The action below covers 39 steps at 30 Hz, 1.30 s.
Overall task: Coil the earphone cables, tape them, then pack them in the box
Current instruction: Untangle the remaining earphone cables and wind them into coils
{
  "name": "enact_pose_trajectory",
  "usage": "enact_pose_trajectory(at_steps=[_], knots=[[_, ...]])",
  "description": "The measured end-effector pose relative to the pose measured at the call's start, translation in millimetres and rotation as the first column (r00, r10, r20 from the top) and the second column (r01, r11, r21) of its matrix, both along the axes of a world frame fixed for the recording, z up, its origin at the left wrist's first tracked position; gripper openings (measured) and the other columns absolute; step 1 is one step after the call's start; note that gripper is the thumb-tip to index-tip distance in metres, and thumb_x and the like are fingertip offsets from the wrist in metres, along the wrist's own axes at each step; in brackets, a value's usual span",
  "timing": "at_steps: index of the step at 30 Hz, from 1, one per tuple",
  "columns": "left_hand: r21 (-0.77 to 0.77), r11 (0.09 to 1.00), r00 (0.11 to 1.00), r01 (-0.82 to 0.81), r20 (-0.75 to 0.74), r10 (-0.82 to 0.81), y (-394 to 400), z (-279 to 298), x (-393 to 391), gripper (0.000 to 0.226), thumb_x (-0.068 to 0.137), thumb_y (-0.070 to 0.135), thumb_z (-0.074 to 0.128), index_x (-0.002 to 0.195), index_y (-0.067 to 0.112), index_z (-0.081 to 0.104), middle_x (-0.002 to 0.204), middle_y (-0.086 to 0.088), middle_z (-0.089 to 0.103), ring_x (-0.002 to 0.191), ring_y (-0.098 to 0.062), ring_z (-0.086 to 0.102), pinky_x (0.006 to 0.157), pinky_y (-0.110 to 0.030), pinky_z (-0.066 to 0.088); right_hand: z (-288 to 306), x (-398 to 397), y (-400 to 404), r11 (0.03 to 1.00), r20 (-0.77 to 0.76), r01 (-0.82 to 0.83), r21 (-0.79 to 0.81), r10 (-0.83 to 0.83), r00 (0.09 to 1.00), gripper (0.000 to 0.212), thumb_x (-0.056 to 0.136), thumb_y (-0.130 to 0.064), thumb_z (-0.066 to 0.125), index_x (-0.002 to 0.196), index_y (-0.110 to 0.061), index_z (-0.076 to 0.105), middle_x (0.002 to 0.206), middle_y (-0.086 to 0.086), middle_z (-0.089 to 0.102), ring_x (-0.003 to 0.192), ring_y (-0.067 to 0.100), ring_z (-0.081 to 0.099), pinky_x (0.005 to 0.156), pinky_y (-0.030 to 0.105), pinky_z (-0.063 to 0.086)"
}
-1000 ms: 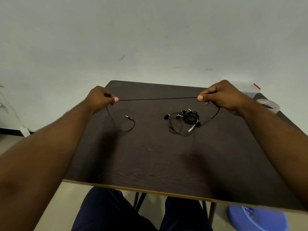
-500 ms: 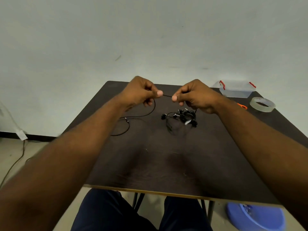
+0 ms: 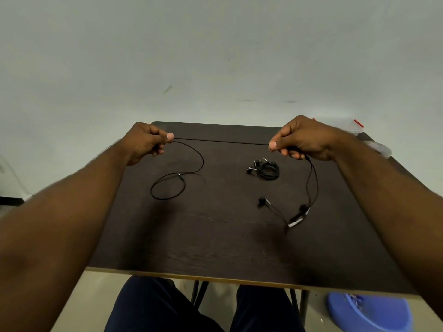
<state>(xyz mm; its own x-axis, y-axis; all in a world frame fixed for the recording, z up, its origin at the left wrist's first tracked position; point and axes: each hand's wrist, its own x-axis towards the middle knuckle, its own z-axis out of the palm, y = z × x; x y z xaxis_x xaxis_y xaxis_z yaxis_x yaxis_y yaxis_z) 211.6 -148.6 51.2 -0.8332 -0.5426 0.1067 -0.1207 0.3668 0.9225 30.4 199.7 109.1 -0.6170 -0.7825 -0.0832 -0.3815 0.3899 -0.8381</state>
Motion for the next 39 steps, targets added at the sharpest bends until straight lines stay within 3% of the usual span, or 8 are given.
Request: enact_pose_trajectory(at_steps=[3,5,9,14,21,28,33,39], knots=[[-0.273,0.939,0.962,-0.210,0.115,0.249,29.1,9.8,-12.4,0.034,0.080,0.028,0.075,0.111,0.016,0.069,0.106,-0.002,0.069,0.057,-0.019,0.064,0.055,-0.026,0.052,-4.6,4.7,-9.0,0.999,0.002,0.011,-0.034,-0.011,1.000,0.008,0.080,-0.012,0.075,0.073,-0.009,0.076,0.053,0.005,0.061,0.033,0.008,0.041,0.035,0.016,0.033],[-0.286,0.947,0.980,-0.147,0.086,0.178,76.2,22.3,-26.5,0.056,0.082,0.026,0.071,0.134,0.026,0.052,0.127,0.007,0.056,0.060,-0.023,0.069,0.059,-0.030,0.056,-7.6,10.8,-18.6,0.998,0.000,0.011,-0.059,-0.011,1.000,0.008,0.080,-0.012,0.074,0.074,-0.008,0.076,0.054,0.006,0.062,0.034,0.008,0.040,0.035,0.017,0.033],[0.148,0.944,0.954,0.296,0.007,-0.300,156.1,33.9,-47.5,0.030,0.088,0.026,0.070,0.114,0.011,0.065,0.105,-0.002,0.067,0.070,-0.027,0.072,0.063,-0.035,0.061,-11.4,20.5,-34.5,0.993,-0.018,0.014,-0.114,-0.016,1.000,0.008,0.081,-0.014,0.074,0.076,-0.007,0.074,0.054,0.004,0.062,0.034,0.008,0.040,0.035,0.017,0.032],[-0.030,0.961,0.961,0.275,-0.033,-0.275,156.6,31.0,-46.4,0.018,0.079,0.019,0.078,0.078,0.002,0.072,0.062,-0.004,0.066,0.054,-0.009,0.058,0.054,-0.021,0.052,-16.4,22.2,-31.8,0.990,0.046,-0.015,-0.139,0.022,0.999,0.009,0.081,-0.011,0.074,0.080,-0.003,0.073,0.055,0.006,0.062,0.035,0.009,0.046,0.033,0.018,0.036],[-0.176,0.983,0.995,0.051,-0.079,-0.066,81.4,40.0,-32.8,0.023,0.083,0.024,0.075,0.079,0.002,0.069,0.063,-0.001,0.063,0.052,-0.005,0.054,0.053,-0.019,0.048,-13.3,0.6,-10.7,0.995,0.283,-0.058,-0.079,0.078,0.956,0.009,0.084,-0.011,0.069,0.081,-0.004,0.074,0.055,0.007,0.060,0.033,0.005,0.042,0.030,0.014,0.031],[-0.196,0.980,0.995,0.015,-0.098,-0.034,41.0,41.4,-23.8,0.020,0.083,0.026,0.075,0.075,0.008,0.071,0.059,0.003,0.064,0.050,-0.003,0.054,0.050,-0.017,0.047,-5.3,-4.6,-11.0,0.996,0.129,-0.057,-0.066,0.065,0.990,0.012,0.087,-0.013,0.067,0.079,-0.007,0.074,0.055,0.003,0.058,0.038,0.008,0.047,0.036,0.018,0.039],[-0.271,0.959,0.996,-0.083,-0.007,0.084,47.6,34.5,-19.3,0.014,0.084,0.021,0.073,0.088,0.008,0.071,0.080,-0.005,0.069,0.054,-0.011,0.055,0.045,-0.019,0.044,-6.1,-0.4,-16.0,0.994,0.055,-0.052,-0.096,0.057,0.997,0.013,0.087,-0.017,0.069,0.077,-0.011,0.075,0.053,0.001,0.057,0.037,0.007,0.042,0.035,0.017,0.033],[0.174,0.923,0.938,0.343,-0.007,-0.347,146.9,38.6,-35.6,0.036,0.093,0.017,0.064,0.127,0.009,0.057,0.109,-0.008,0.066,0.067,-0.027,0.072,0.055,-0.032,0.059,-12.6,16.8,-42.6,0.988,-0.010,-0.101,-0.120,0.100,0.995,0.016,0.085,-0.020,0.071,0.080,-0.005,0.073,0.053,0.002,0.058,0.037,0.007,0.038,0.037,0.017,0.030]])
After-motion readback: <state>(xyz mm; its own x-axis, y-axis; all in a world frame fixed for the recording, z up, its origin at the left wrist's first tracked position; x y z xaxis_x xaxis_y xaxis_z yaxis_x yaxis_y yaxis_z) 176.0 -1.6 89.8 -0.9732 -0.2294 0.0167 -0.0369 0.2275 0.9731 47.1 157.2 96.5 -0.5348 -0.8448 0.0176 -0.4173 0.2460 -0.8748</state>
